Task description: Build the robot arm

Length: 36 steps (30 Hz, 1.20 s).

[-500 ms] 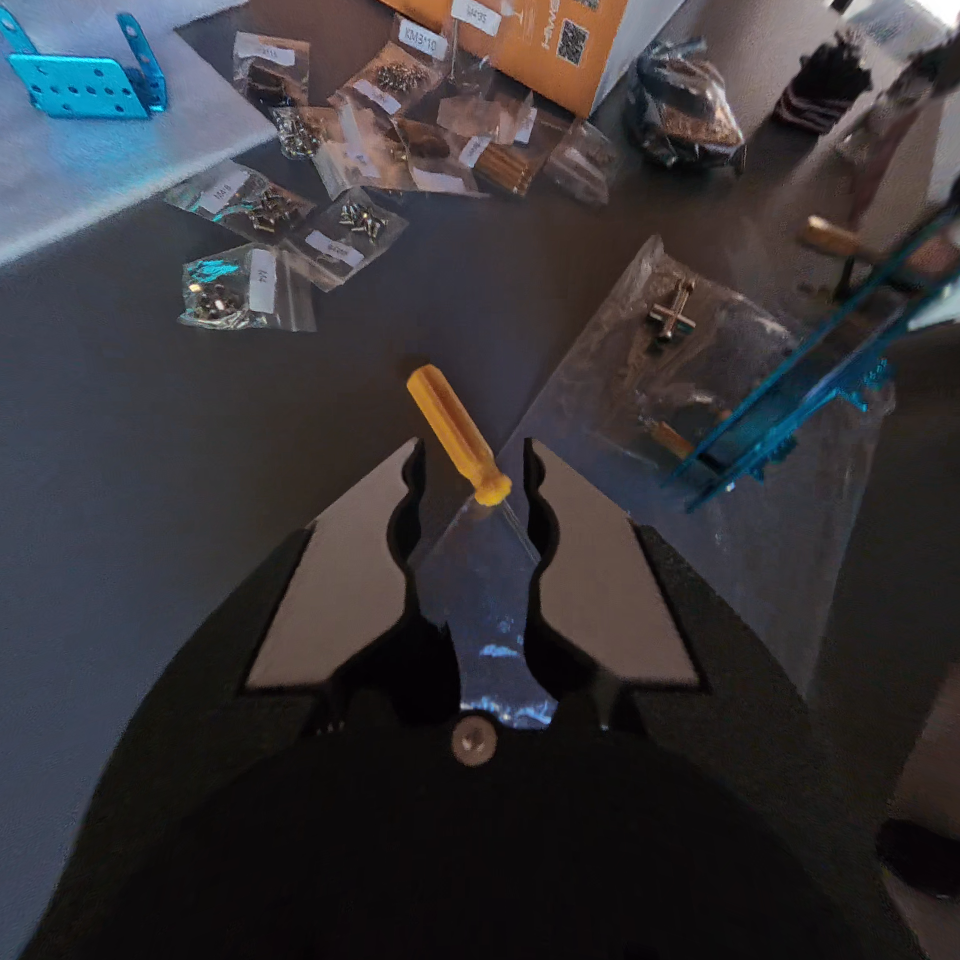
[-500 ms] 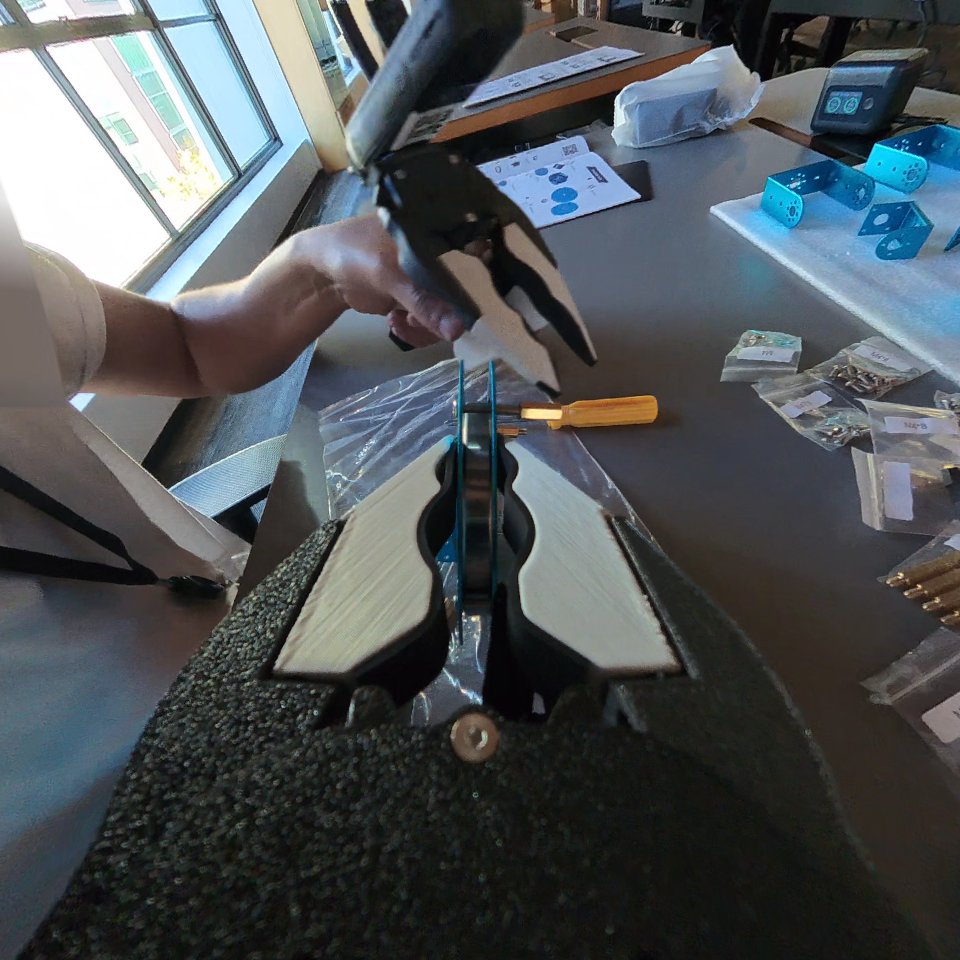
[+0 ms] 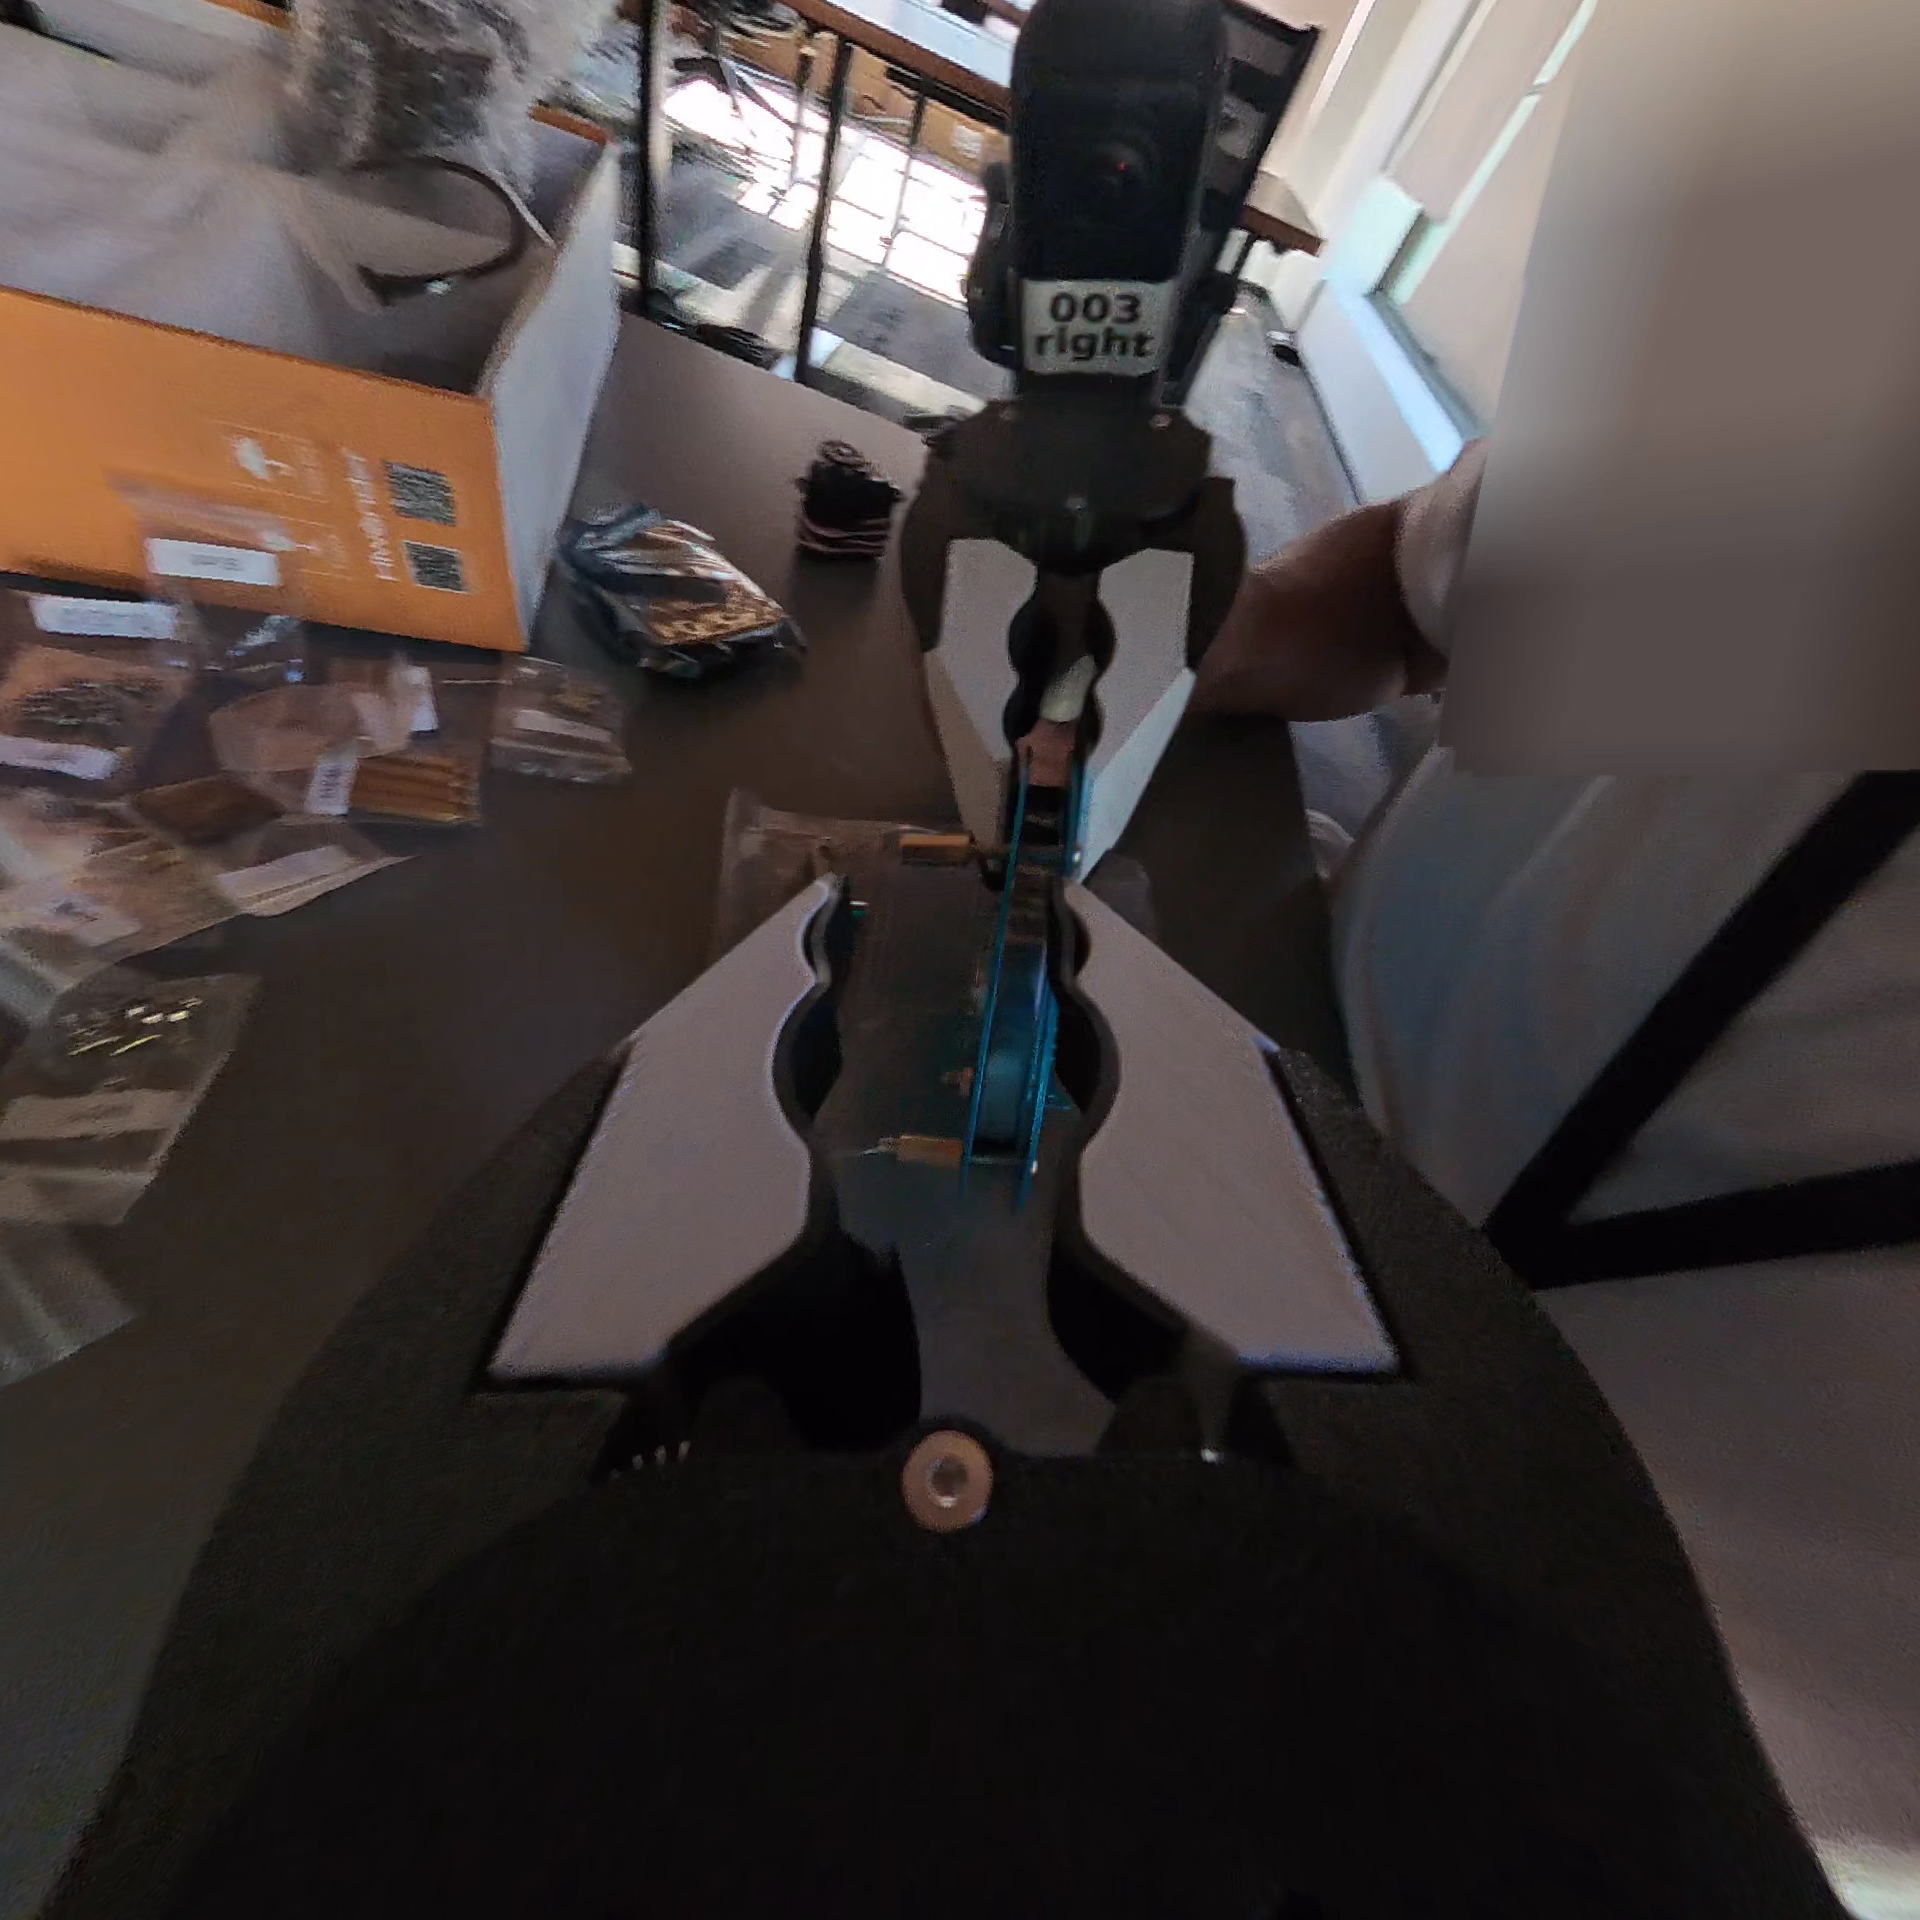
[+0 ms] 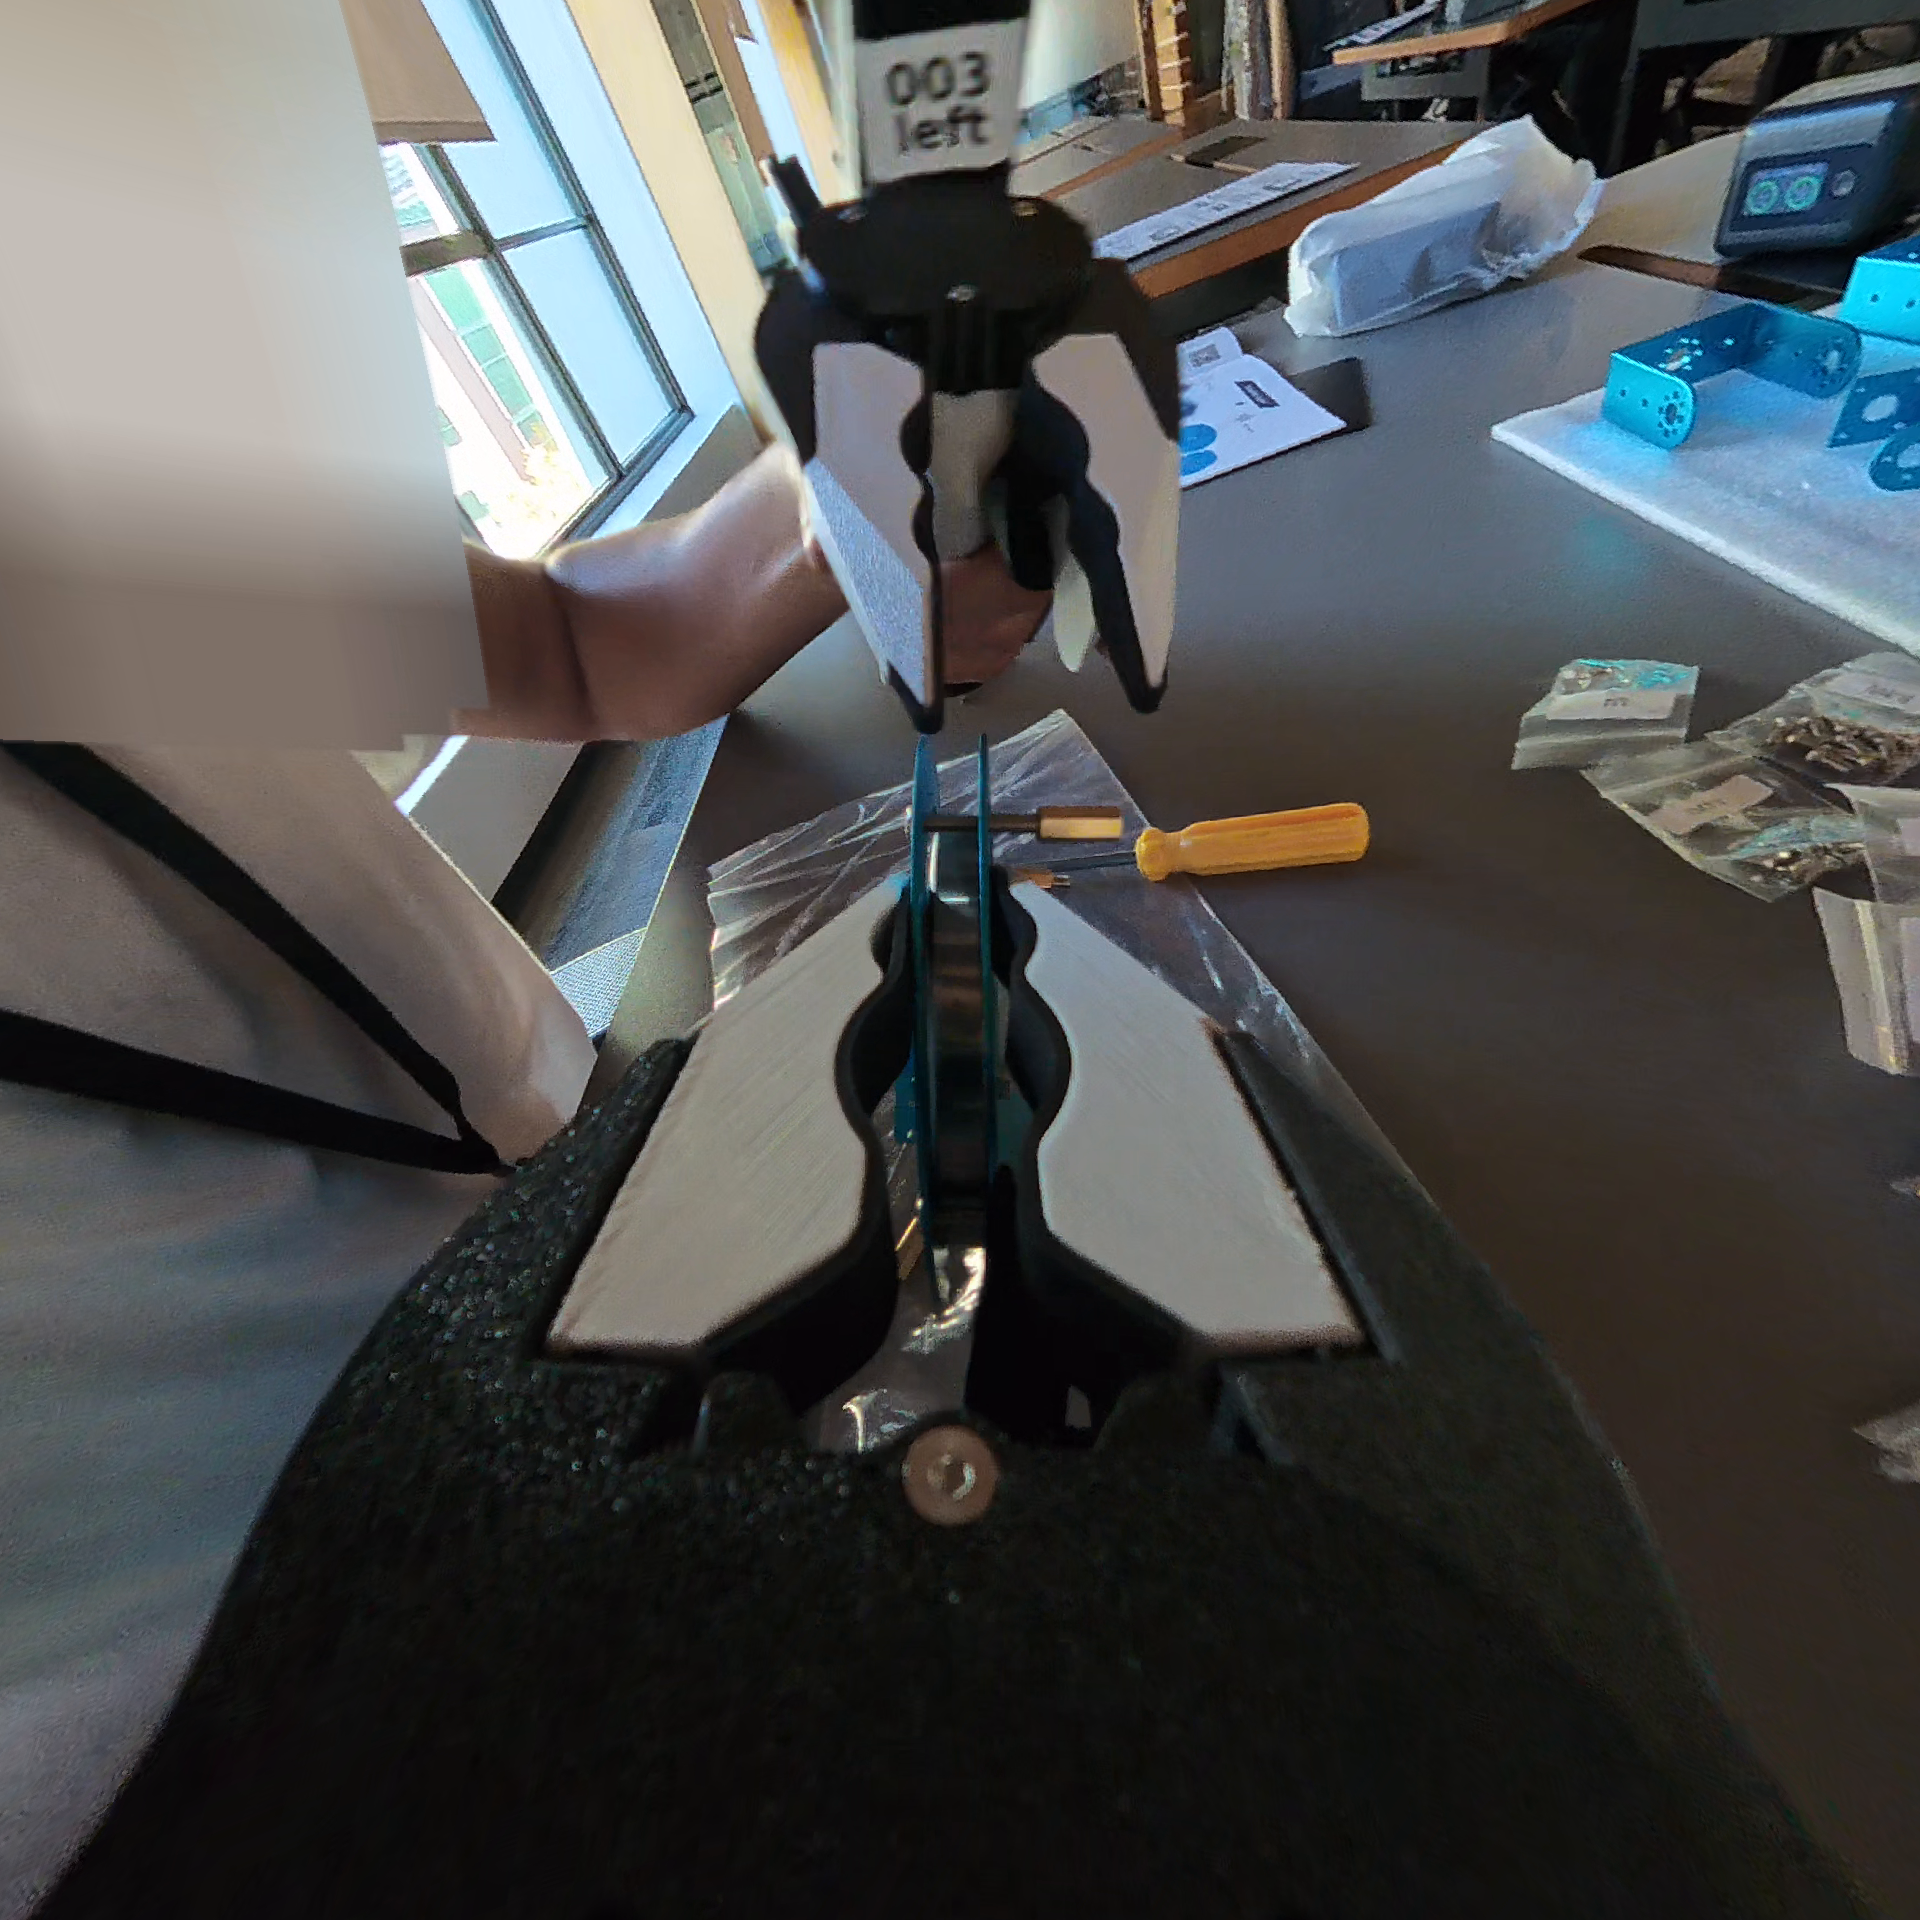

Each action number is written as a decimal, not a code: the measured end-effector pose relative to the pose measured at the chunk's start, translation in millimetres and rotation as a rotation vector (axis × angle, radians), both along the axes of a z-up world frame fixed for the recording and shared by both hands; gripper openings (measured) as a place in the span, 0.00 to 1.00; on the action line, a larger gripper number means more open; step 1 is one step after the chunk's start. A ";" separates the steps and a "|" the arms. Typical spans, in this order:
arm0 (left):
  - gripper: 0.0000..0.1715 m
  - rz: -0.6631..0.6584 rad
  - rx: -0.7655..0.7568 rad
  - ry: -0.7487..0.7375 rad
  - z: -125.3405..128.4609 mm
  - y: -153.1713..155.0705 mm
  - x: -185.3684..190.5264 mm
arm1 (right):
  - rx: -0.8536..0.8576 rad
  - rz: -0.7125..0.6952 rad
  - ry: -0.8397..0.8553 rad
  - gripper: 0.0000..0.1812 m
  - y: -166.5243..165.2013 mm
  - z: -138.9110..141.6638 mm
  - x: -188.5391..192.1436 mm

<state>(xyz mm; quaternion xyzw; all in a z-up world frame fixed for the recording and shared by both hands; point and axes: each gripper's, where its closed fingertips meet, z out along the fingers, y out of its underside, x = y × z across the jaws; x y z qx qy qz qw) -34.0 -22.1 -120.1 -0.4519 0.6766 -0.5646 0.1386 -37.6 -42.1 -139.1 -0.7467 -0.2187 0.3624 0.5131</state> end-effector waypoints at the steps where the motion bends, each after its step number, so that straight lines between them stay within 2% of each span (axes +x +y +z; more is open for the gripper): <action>1: 0.23 -0.049 -0.035 0.008 2.6 -2.7 -0.7 | 0.004 0.010 -0.001 0.06 -1.1 0.3 -1.1; 4: 0.23 -0.139 -0.067 -0.013 4.0 -0.4 1.3 | 0.031 0.037 -0.023 0.06 -3.9 0.6 -3.1; 7: 0.23 -0.160 0.041 -0.080 -1.7 11.6 11.5 | 0.053 0.062 -0.032 0.06 -5.9 1.4 -5.4; 8: 0.23 -0.207 0.123 -0.097 -7.2 11.2 9.0 | 0.058 0.068 -0.031 0.06 -6.2 1.5 -5.7; 10: 0.17 -0.355 0.383 -0.087 -30.0 8.0 -4.8 | 0.055 0.070 -0.020 0.06 -6.0 1.5 -4.9; 11: 0.17 -0.378 0.521 -0.124 -37.3 8.7 -4.4 | 0.050 0.068 -0.014 0.06 -5.7 1.4 -4.1; 13: 0.19 -0.348 0.794 -0.286 -39.1 12.4 6.6 | 0.042 0.067 -0.005 0.06 -5.6 1.2 -2.9; 15: 0.19 -0.265 1.027 -0.500 -28.9 16.1 19.5 | 0.037 0.065 -0.001 0.06 -5.1 1.0 -2.2; 17: 0.21 -0.179 1.169 -0.704 -18.8 16.6 28.6 | 0.031 0.063 0.002 0.06 -4.5 1.0 -2.1; 18: 0.20 -0.171 1.205 -0.740 -23.1 14.9 29.9 | 0.029 0.063 0.003 0.06 -4.0 1.0 -2.2; 21: 0.20 -0.165 1.240 -0.850 -35.9 3.0 31.3 | 0.017 0.066 0.020 0.06 -2.4 1.3 -2.7; 23: 0.20 -0.147 1.266 -0.949 -36.2 -4.0 29.5 | -0.003 0.075 0.046 0.06 -0.8 1.2 -3.0; 26: 0.19 -0.110 1.242 -1.015 -30.1 -8.0 25.4 | -0.053 0.102 0.101 0.06 4.0 0.9 -4.1; 29: 0.12 -0.075 1.166 -0.991 -25.2 -4.6 23.6 | -0.072 0.134 0.135 0.06 5.5 -0.2 -4.7; 30: 0.05 -0.076 1.158 -0.977 -26.1 -2.6 22.7 | -0.081 0.137 0.146 0.06 6.9 -1.2 -4.5; 31: 0.03 -0.084 1.152 -0.969 -26.9 -2.1 21.2 | -0.085 0.142 0.159 0.06 8.2 -1.2 -4.5; 36: 0.02 -0.106 1.100 -0.885 -27.6 -0.5 18.5 | -0.109 0.160 0.178 0.07 10.9 -2.3 -5.2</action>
